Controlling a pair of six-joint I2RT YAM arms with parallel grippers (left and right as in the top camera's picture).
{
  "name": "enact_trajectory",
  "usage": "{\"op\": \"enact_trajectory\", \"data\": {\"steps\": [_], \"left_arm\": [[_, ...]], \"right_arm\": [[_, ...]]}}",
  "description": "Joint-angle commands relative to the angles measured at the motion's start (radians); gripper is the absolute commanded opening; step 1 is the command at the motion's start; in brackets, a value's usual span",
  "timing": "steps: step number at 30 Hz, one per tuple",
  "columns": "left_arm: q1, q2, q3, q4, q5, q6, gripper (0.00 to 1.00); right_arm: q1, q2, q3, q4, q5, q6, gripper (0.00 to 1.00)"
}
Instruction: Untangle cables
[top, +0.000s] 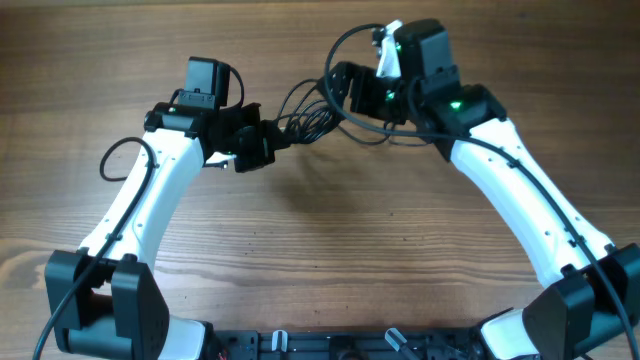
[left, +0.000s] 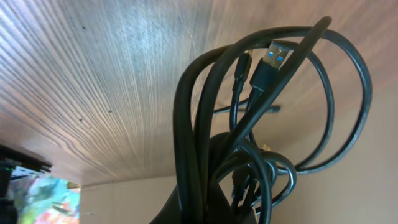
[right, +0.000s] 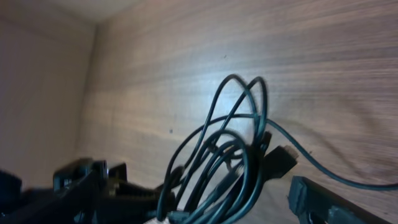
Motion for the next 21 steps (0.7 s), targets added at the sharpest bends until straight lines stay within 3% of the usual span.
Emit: {"op": "enact_trajectory", "data": {"steps": [1, 8, 21], "left_arm": [[0.005, 0.0, -0.003, -0.039, -0.035, -0.056, 0.04], [0.005, 0.0, -0.003, -0.051, -0.095, 0.245, 0.04], [0.005, 0.0, -0.003, -0.05, -0.094, 0.285, 0.04]], "right_arm": [[0.047, 0.001, 0.015, -0.021, -0.023, -0.08, 0.92], [0.109, 0.027, 0.014, -0.028, -0.042, -0.08, 0.43], [0.149, 0.089, 0.014, -0.037, -0.126, -0.068, 0.29]]}}
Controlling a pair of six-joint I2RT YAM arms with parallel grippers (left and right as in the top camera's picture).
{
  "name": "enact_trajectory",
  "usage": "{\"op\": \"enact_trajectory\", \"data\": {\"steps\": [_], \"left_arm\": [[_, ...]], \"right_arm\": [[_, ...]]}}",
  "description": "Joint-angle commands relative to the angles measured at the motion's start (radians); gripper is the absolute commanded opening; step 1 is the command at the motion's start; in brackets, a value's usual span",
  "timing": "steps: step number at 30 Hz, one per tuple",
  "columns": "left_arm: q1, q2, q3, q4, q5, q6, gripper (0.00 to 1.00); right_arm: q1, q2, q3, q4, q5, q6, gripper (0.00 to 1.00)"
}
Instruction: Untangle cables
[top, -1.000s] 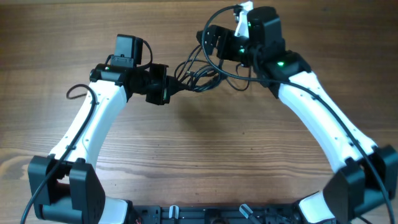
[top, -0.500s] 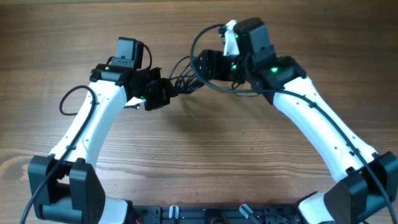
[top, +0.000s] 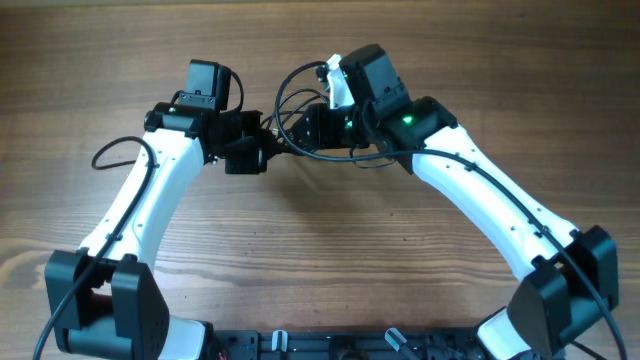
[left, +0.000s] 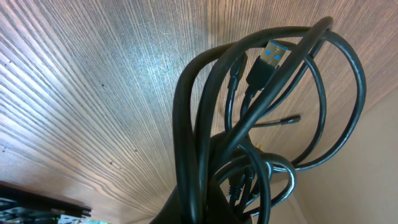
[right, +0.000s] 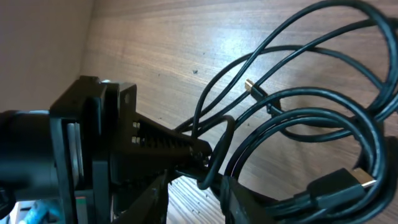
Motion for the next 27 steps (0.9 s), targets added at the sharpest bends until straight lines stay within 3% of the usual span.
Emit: {"op": "enact_trajectory", "data": {"steps": [1, 20, 23, 25, 27], "left_arm": [[0.005, 0.0, -0.003, 0.003, 0.002, 0.031, 0.04], [0.004, 0.0, -0.003, 0.002, 0.014, 0.058, 0.04], [0.005, 0.0, -0.003, 0.003, 0.013, 0.058, 0.04], [0.005, 0.0, -0.003, 0.003, 0.011, 0.058, 0.04], [0.005, 0.0, -0.003, 0.003, -0.001, 0.058, 0.04]], "right_arm": [[0.002, 0.026, 0.014, -0.016, -0.047, 0.002, 0.28], [0.006, 0.158, 0.014, 0.092, -0.124, 0.027, 0.28], [0.006, 0.158, 0.014, 0.099, -0.137, 0.023, 0.21], [0.006, 0.158, 0.014, 0.105, -0.154, 0.015, 0.06], [-0.001, 0.153, 0.014, 0.104, -0.171, 0.005, 0.04]]}}
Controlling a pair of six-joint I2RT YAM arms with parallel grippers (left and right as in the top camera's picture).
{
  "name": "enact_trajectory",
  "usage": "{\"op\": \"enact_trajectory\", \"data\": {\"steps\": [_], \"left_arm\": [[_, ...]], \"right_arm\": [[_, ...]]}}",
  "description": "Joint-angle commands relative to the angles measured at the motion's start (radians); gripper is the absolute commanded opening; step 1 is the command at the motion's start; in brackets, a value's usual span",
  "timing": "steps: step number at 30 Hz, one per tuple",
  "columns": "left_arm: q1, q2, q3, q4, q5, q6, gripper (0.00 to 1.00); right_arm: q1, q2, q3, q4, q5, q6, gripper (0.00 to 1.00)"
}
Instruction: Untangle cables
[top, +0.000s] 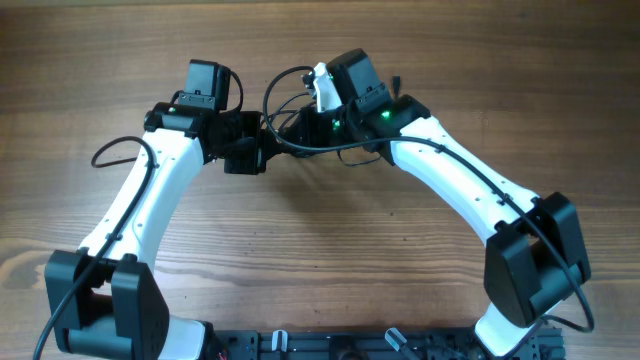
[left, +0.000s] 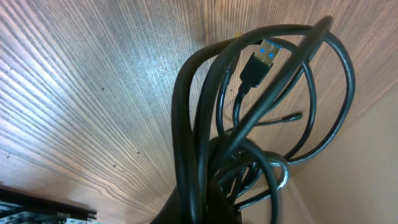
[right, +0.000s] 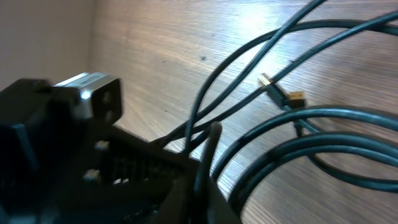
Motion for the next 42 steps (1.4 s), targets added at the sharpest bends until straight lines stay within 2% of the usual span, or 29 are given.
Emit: {"op": "enact_trajectory", "data": {"steps": [1, 9, 22, 26, 30, 32, 34, 37, 39, 42], "left_arm": [[0.005, 0.0, -0.003, 0.002, -0.01, 0.023, 0.04], [0.006, 0.0, -0.003, 0.002, -0.149, 0.015, 0.04], [0.005, 0.0, -0.003, -0.06, -0.204, 0.027, 0.04], [0.005, 0.0, -0.003, -0.062, -0.207, 0.197, 0.05], [-0.001, 0.0, -0.003, -0.062, -0.207, 0.379, 0.14], [-0.009, 0.0, -0.003, -0.062, -0.207, 0.482, 0.21], [-0.022, 0.0, -0.003, -0.066, -0.207, 0.563, 0.33], [-0.039, 0.0, -0.003, -0.086, -0.208, 0.589, 0.45], [-0.051, 0.0, -0.003, -0.089, -0.208, 0.596, 0.56], [-0.066, 0.0, -0.003, -0.079, -0.208, 0.595, 0.59]], "right_arm": [[-0.008, 0.01, 0.014, 0.005, -0.06, -0.029, 0.04], [-0.113, -0.135, 0.014, -0.027, -0.062, -0.044, 0.04], [-0.226, -0.281, 0.014, -0.062, -0.091, -0.043, 0.04], [-0.219, -0.272, 0.014, -0.106, -0.09, -0.045, 0.04], [-0.194, -0.248, 0.014, -0.153, -0.087, -0.061, 0.04], [-0.185, -0.23, 0.014, -0.174, -0.087, -0.061, 0.04], [-0.186, -0.214, 0.014, -0.199, -0.087, -0.061, 0.04], [-0.185, -0.2, 0.014, -0.225, -0.084, -0.062, 0.04], [-0.185, -0.188, 0.014, -0.233, -0.084, -0.061, 0.04], [-0.185, -0.172, 0.014, -0.243, -0.084, -0.061, 0.04]]}}
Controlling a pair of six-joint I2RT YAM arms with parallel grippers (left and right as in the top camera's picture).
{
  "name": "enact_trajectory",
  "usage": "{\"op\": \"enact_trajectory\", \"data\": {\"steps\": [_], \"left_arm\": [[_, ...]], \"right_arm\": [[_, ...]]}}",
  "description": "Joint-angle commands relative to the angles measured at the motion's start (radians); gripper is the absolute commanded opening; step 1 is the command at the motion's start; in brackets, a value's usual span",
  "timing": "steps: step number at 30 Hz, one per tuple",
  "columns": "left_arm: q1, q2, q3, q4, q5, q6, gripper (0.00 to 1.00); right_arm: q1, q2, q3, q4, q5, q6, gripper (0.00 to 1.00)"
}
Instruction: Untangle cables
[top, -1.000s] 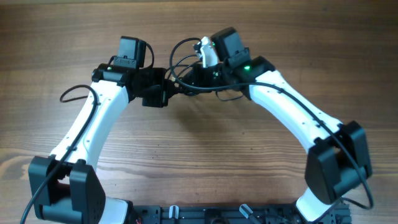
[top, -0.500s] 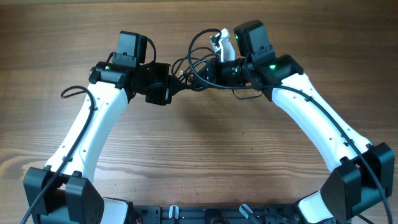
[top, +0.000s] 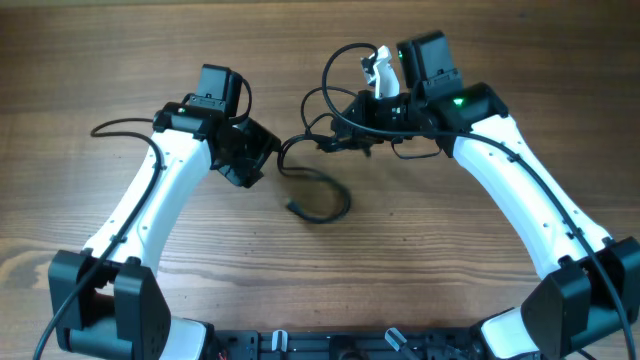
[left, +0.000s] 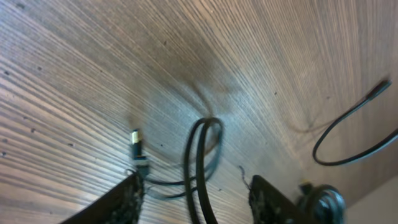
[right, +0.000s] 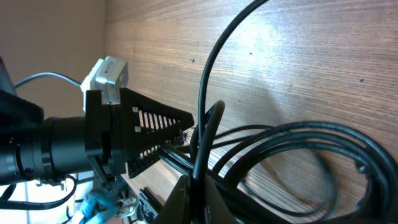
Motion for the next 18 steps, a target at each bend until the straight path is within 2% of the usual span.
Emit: {"op": "enact_trajectory", "data": {"steps": [1, 5, 11, 18], "left_arm": [[-0.02, 0.002, -0.009, 0.013, -0.026, 0.053, 0.6], [-0.034, 0.002, -0.009, 0.057, -0.026, 0.053, 0.63], [-0.063, 0.002, -0.009, 0.101, -0.025, 0.053, 0.69], [-0.064, 0.002, -0.009, 0.097, -0.03, 0.057, 0.68]], "right_arm": [[0.003, 0.017, 0.028, -0.011, 0.001, -0.018, 0.04], [0.004, 0.042, 0.028, -0.019, -0.008, -0.045, 0.04], [0.056, 0.058, 0.028, 0.024, -0.001, -0.204, 0.04], [0.076, 0.058, 0.028, 0.08, 0.073, -0.291, 0.04]]}}
